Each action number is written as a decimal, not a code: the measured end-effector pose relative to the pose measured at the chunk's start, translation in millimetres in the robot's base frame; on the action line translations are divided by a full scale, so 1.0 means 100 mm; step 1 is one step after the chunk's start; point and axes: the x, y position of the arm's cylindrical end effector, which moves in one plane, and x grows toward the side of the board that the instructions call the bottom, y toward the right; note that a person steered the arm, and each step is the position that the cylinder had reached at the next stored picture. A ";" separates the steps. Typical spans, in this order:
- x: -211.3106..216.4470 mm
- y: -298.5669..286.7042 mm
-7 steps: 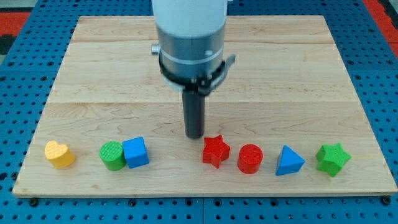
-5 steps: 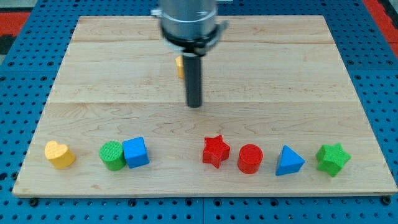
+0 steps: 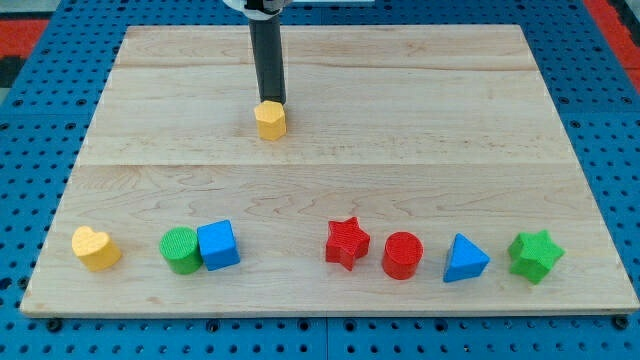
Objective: Move the hexagon closer to the red star
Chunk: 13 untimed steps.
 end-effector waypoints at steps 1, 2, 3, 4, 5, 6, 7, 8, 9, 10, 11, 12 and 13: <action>0.00 -0.06; 0.05 -0.11; 0.56 0.01; 1.16 0.00; 1.25 0.01; 1.24 0.11; 1.17 0.20; 1.28 0.21; 1.42 0.20; 1.22 0.19; 1.37 0.19; 1.54 0.21; 1.77 0.20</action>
